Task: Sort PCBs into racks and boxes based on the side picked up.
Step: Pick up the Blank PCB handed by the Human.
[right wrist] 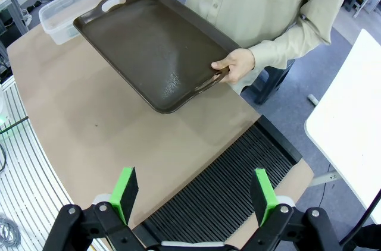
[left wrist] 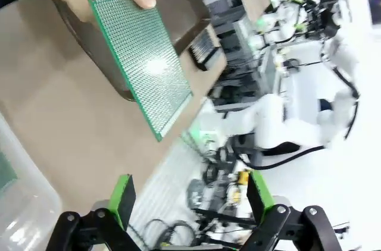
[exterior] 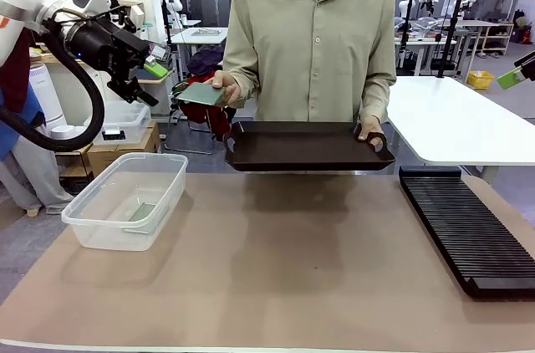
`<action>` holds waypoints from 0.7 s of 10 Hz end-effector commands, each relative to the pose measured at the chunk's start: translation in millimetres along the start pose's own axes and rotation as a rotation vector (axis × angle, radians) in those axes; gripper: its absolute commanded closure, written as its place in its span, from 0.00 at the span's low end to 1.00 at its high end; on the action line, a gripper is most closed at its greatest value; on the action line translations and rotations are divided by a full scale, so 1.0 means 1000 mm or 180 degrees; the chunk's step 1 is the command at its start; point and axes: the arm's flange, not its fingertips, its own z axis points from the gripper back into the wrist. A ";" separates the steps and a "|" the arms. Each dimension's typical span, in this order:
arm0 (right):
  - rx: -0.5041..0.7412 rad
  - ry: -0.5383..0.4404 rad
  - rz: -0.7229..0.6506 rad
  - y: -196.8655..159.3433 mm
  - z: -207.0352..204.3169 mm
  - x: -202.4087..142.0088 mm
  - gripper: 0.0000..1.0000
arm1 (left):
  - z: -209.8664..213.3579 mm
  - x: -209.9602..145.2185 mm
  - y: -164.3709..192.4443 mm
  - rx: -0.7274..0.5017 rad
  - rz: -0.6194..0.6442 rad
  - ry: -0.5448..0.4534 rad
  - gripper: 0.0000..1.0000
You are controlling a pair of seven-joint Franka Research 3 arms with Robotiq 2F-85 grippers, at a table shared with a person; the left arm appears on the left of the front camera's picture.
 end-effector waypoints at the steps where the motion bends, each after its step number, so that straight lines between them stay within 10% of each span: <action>1: 0.0040 -0.0015 0.0003 0.001 -0.001 0.000 0.00 | 0.015 0.008 0.005 -0.0542 0.0359 -0.0194 0.00; 7: 0.0040 -0.0015 0.0003 0.001 -0.001 0.000 0.00 | 0.026 0.017 0.044 -0.1144 0.1045 -0.0366 0.00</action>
